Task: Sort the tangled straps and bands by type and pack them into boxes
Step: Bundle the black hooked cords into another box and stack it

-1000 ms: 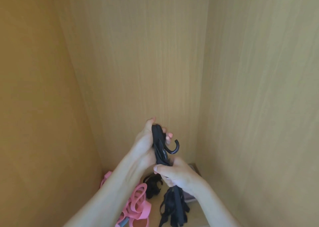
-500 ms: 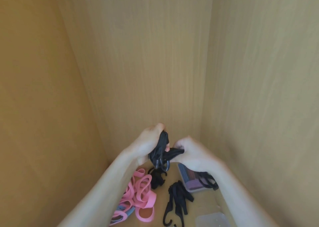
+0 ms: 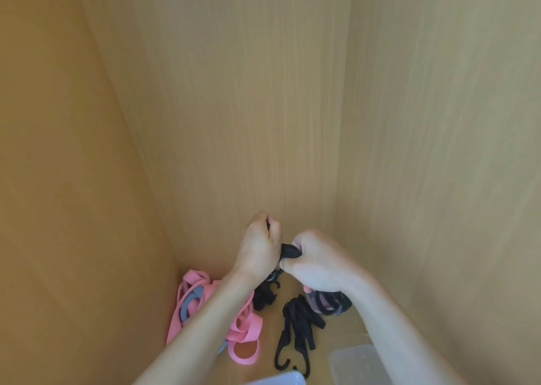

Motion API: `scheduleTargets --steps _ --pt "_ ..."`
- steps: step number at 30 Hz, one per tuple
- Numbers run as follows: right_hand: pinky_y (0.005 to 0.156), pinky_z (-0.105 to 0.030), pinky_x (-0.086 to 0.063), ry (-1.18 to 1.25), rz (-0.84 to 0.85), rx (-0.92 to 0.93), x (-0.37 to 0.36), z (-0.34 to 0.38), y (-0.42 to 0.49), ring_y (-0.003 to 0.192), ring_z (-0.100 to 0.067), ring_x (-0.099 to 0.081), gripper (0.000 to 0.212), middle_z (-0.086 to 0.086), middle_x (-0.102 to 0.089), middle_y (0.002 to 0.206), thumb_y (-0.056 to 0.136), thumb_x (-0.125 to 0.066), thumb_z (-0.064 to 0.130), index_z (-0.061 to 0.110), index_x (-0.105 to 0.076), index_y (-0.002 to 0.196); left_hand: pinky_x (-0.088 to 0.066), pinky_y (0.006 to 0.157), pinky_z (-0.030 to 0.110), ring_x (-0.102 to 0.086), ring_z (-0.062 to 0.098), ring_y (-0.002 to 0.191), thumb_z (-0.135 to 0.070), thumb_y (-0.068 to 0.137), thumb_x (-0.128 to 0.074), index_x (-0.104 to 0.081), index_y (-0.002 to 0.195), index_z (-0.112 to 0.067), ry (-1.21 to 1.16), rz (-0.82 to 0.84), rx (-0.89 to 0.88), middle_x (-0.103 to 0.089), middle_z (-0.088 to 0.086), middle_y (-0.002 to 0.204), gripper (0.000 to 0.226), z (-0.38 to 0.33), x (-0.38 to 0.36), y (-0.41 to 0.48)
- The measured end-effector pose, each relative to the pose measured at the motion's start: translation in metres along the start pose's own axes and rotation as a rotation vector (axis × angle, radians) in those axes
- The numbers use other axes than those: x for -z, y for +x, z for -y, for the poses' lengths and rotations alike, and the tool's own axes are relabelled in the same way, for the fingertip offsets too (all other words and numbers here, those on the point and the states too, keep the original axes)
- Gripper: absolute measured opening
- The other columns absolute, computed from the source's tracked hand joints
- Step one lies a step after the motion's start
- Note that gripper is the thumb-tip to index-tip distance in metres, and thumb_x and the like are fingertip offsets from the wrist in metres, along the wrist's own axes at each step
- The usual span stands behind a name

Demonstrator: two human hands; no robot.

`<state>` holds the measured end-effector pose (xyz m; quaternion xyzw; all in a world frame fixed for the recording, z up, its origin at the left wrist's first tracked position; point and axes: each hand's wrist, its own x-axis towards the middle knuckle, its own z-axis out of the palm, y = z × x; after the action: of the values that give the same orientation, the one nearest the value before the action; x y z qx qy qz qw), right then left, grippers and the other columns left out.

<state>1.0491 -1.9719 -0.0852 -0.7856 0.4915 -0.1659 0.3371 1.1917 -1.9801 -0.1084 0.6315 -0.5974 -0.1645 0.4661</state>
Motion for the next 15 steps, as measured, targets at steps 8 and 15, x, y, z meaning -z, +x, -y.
scheduleTargets --steps 8,15 --pt "0.063 -0.046 -0.052 0.223 -0.067 0.136 -0.056 0.018 -0.027 0.068 -0.033 -0.062 0.016 -0.017 -0.064 0.075 0.095 -0.05 0.021 0.009 -0.054 0.086 -0.038 0.069 0.034 -0.04 0.02 0.068 -0.015 0.101 -0.034 -0.039 0.071 -0.012 -0.443 -0.354 0.336 -0.044 0.007 0.071 0.03 0.006 -0.003 0.011" --pt "0.067 -0.033 -0.046 -0.334 -0.199 0.157 -0.092 0.003 -0.034 0.091 -0.026 -0.067 0.037 -0.007 -0.067 0.106 0.099 -0.046 0.017 0.01 -0.039 0.135 -0.048 0.047 0.026 -0.054 0.023 0.046 -0.027 0.098 -0.036 -0.053 0.074 -0.004 -0.822 -0.278 0.686 -0.058 0.013 0.061 0.036 0.01 -0.001 0.01"
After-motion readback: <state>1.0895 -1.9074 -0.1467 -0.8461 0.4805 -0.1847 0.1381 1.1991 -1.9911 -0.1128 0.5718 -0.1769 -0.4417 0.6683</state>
